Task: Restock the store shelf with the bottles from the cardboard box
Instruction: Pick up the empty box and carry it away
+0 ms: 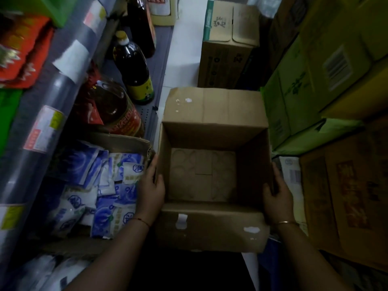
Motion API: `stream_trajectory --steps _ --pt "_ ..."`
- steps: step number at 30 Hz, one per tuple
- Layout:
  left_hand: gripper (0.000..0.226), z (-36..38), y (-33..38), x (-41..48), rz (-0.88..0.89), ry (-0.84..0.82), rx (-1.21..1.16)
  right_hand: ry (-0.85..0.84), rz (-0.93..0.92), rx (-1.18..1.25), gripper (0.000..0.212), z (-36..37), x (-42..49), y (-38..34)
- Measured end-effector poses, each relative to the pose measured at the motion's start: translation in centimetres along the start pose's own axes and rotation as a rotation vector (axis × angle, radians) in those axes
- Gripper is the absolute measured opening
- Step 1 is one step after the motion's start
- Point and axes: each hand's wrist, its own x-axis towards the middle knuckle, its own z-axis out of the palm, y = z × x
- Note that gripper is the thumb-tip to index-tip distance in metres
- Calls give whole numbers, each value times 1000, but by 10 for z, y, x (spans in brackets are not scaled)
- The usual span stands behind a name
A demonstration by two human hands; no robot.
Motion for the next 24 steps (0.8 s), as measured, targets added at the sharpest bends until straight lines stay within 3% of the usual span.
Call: stream_trajectory --steps 17,24 --pt "55 -157 286 17 175 111 58 43 -35 43 66 -125 24 -302" --pt "57 -198 374 56 223 134 66 95 -66 70 66 -145 58 -389"
